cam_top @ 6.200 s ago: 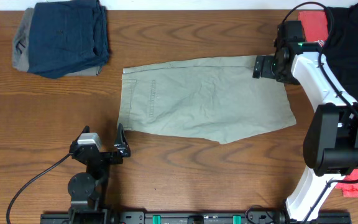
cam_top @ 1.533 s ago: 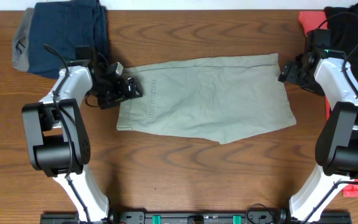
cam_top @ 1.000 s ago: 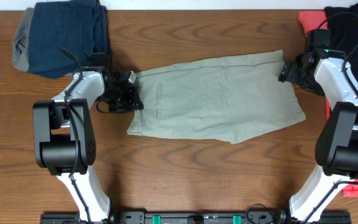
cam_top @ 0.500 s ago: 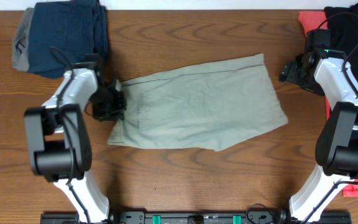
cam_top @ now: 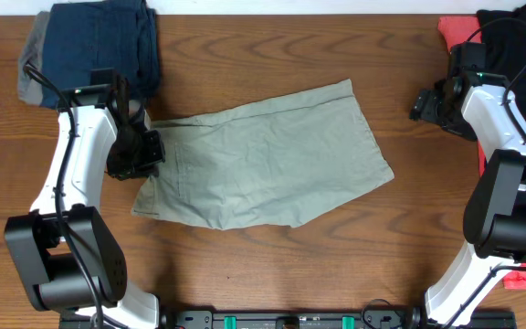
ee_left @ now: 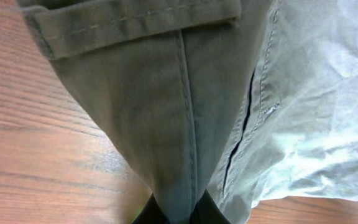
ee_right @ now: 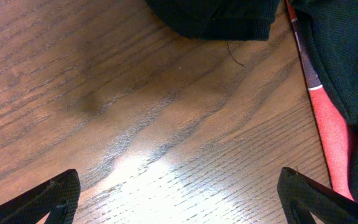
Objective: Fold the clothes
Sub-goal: 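Pull the shorts' left edge leftward with the left gripper to flatten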
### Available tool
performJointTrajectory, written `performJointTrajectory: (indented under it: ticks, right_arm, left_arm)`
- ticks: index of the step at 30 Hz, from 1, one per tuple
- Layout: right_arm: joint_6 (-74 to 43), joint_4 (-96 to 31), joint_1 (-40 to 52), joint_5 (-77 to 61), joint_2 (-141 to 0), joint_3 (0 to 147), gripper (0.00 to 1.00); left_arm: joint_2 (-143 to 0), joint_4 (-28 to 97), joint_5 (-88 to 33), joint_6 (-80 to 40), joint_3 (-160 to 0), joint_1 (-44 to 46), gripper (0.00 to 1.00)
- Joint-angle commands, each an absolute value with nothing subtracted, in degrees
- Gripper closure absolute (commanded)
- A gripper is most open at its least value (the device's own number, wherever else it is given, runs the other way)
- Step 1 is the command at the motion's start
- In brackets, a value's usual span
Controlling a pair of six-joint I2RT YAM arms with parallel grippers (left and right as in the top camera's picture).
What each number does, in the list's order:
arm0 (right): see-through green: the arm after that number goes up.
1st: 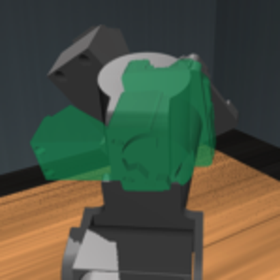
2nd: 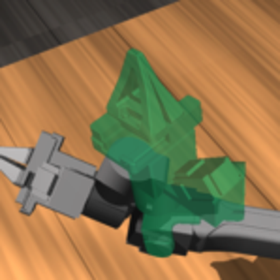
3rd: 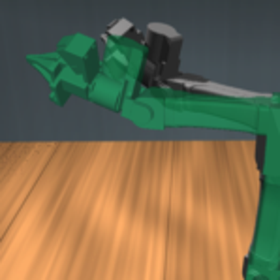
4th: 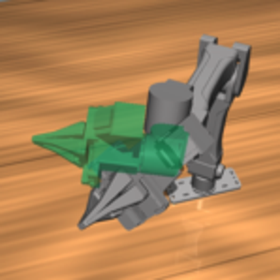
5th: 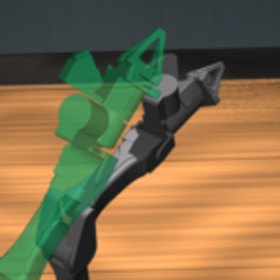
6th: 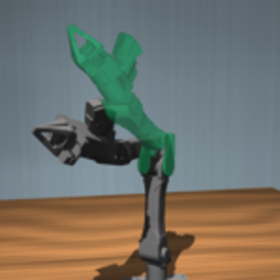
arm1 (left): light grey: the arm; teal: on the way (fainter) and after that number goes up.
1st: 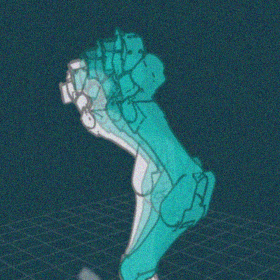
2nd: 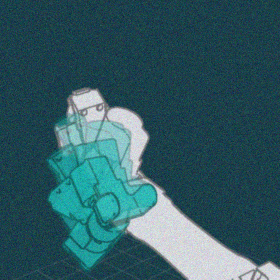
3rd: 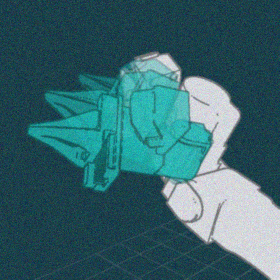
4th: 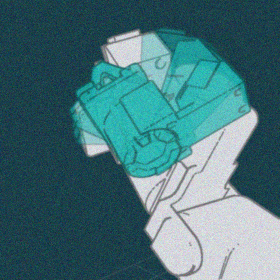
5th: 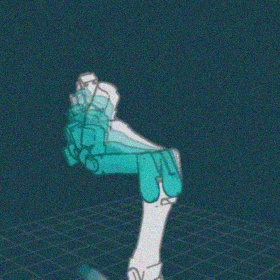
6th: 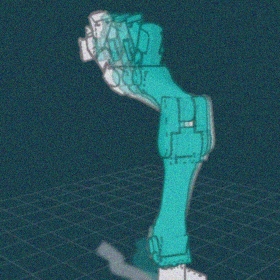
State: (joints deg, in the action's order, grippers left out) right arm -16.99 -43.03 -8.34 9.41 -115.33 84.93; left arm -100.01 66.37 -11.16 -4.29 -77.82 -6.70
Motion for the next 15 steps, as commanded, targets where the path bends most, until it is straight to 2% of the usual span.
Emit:
performJointTrajectory:
  ticks: [1, 10, 11, 12, 14, 15]
  right_arm:
    - [-17.8, -43.1, -7.9, 9.4, -113.5, 84.9, 0.01]
    - [-17.8, -43.1, -7.9, 9.4, -113.5, 84.9, 0.01]
    - [-17.8, -43.1, -7.9, 9.4, -113.5, 84.9, 0.01]
    - [-17.8, -43.1, -7.9, 9.4, -113.5, 84.9, 0.01]
    - [-17.8, -43.1, -7.9, 9.4, -113.5, 84.9, 0.01]
    - [-17.8, -43.1, -7.9, 9.4, -113.5, 84.9, 0.01]
  left_arm:
    - [-100.0, 66.8, -9.7, -4.6, -77.3, -6.8, 0.94]
    - [-100.0, 68.6, -6.3, -4.6, -75.5, -6.8, 0.92]
    - [-100.0, 68.8, -5.9, -4.6, -75.4, -6.8, 0.77]
    - [-100.0, 68.8, -5.7, -4.6, -75.2, -6.8, 0.69]
    - [-100.0, 69.0, -5.2, -4.6, -75.1, -6.8, 0.65]
    - [-100.0, 69.0, -5.3, -4.6, -75.1, -6.8, 0.54]
